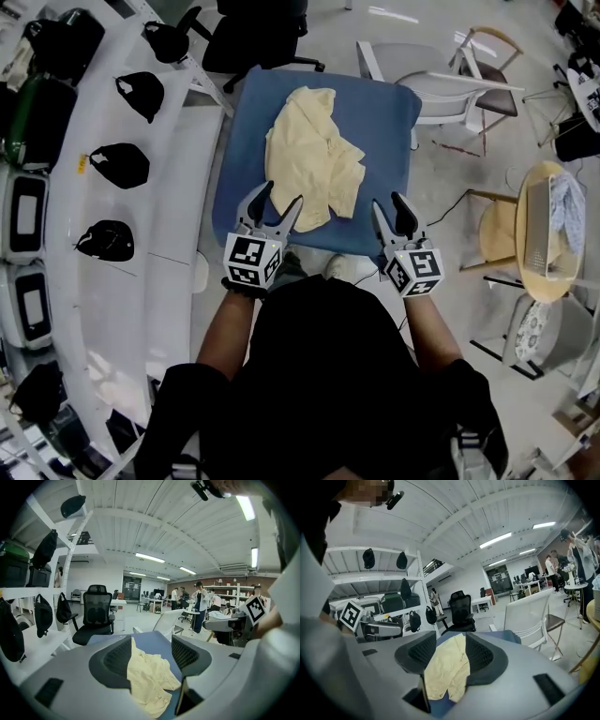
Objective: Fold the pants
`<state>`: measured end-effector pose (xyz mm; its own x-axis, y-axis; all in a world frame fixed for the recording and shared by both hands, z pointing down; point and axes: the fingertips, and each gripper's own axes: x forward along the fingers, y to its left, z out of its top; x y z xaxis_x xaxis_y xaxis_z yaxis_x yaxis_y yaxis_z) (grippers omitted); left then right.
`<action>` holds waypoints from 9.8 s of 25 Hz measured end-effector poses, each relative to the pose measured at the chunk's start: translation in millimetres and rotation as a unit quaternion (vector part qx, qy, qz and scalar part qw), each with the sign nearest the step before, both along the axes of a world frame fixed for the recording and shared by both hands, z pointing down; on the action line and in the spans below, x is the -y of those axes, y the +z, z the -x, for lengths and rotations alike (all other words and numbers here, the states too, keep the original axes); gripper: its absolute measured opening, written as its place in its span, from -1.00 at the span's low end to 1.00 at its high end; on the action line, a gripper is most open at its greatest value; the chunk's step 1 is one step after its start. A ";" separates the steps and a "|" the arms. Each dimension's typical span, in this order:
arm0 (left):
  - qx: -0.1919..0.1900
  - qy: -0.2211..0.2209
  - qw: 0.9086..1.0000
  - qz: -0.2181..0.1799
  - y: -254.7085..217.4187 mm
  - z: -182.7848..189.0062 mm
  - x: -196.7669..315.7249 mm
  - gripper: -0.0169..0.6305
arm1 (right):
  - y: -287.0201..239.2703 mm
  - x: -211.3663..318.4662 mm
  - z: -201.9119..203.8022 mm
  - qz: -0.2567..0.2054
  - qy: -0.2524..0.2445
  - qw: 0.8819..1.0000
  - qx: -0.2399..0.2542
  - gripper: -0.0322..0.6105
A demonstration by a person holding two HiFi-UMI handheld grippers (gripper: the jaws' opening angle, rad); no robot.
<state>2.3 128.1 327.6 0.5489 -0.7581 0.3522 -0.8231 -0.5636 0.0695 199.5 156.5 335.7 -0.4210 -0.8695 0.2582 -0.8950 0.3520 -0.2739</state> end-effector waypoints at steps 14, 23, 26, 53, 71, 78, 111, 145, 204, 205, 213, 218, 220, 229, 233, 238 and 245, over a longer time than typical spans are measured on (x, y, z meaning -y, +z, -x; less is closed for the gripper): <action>0.035 0.126 0.989 0.071 70.4 -36.1 83.8 -0.17 | 62.6 42.7 33.2 0.084 0.045 0.995 -0.024 -0.44; 0.117 0.213 0.960 0.141 153.9 -68.5 121.4 -0.17 | 149.5 44.7 57.0 0.187 0.064 0.980 -0.013 -0.44; 0.142 0.230 0.950 0.154 172.4 -77.5 124.0 -0.17 | 171.3 42.5 61.6 0.212 0.071 0.975 -0.008 -0.46; 0.251 0.276 0.902 0.218 284.4 -119.4 135.2 -0.13 | 290.5 8.4 117.4 0.368 0.054 0.928 0.020 -0.60; 0.215 0.265 0.908 0.243 287.0 -103.4 147.2 -0.65 | 232.9 48.0 151.5 0.299 0.001 0.951 0.074 -0.75; 0.174 0.231 0.927 0.237 252.9 -70.5 163.5 -0.67 | 203.8 76.9 187.5 0.268 -0.047 0.959 0.081 -0.75; 0.227 -0.066 0.949 0.210 230.2 204.3 248.6 -0.48 | 179.6 139.4 311.5 0.229 -0.270 0.935 -0.024 -0.41; 0.166 -0.217 0.915 0.295 249.6 181.4 103.3 -0.07 | 270.4 96.6 42.3 0.351 0.076 0.921 -0.147 0.00; 0.208 -0.190 0.936 0.212 214.3 304.5 110.4 -0.30 | 219.5 67.2 -2.3 0.265 0.070 0.889 -0.366 -0.32; 0.215 -0.144 0.946 0.194 208.4 287.4 111.7 -0.30 | 222.5 76.4 16.4 0.255 0.036 0.892 -0.371 -0.32; 0.276 0.118 0.929 0.216 255.8 207.7 113.8 -0.25 | 270.1 101.5 77.5 0.274 -0.109 0.867 -0.401 -0.32; 0.314 0.193 0.907 0.205 269.6 189.2 118.2 -0.21 | 282.1 91.2 58.1 0.293 -0.130 0.851 -0.417 -0.26; 0.317 0.209 0.903 0.204 273.4 180.0 119.8 -0.20 | 281.8 92.5 61.1 0.291 -0.134 0.855 -0.409 -0.25; 0.331 0.238 0.883 0.232 290.4 169.2 120.3 -0.86 | 285.4 96.2 73.3 0.292 -0.146 0.847 -0.419 -0.81; 0.303 0.278 0.878 0.245 281.4 167.7 83.4 -0.87 | 275.3 66.4 85.7 0.278 -0.193 0.848 -0.408 -0.82; 0.308 0.320 0.860 0.251 282.8 172.5 27.9 -0.87 | 281.1 12.3 95.1 0.293 -0.239 0.827 -0.416 -0.82; 0.336 0.327 0.844 0.261 302.6 174.8 3.7 -0.86 | 290.4 -11.3 98.5 0.326 -0.238 0.816 -0.413 -0.82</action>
